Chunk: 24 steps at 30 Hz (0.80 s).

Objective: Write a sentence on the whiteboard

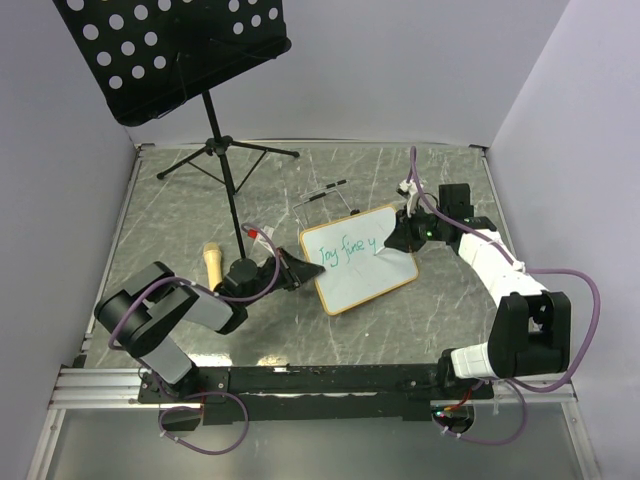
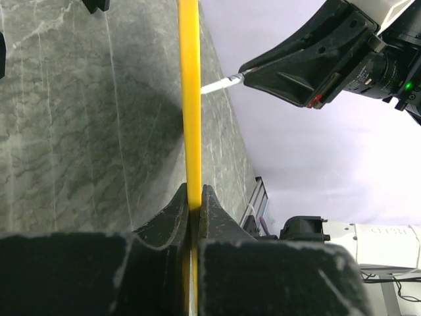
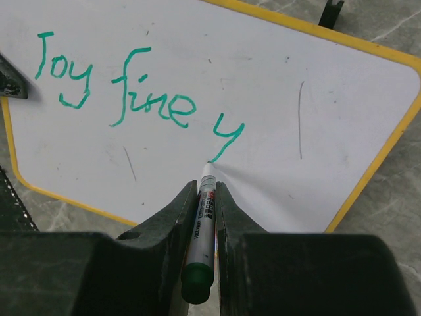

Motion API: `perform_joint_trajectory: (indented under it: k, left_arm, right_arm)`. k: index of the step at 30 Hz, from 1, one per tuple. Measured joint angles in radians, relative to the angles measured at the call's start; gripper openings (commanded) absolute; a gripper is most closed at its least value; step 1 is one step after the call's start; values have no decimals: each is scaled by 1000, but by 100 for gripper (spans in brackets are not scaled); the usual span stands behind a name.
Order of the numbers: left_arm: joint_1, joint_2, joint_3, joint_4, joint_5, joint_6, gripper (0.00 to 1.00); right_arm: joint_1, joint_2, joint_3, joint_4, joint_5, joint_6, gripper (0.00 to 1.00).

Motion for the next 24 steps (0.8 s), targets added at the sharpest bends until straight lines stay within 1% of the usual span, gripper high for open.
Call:
perform_joint_trajectory:
  k: [14, 20, 24]
  left_arm:
    - [6, 29, 11, 9, 14, -5, 1]
    - [6, 29, 11, 11, 16, -5, 1]
    - [6, 29, 11, 11, 27, -5, 1]
  right_arm:
    - [7, 18, 6, 1, -44, 35, 0]
    - [-18, -19, 0, 60, -48, 80, 0]
    - [-49, -64, -9, 125, -11, 108, 0]
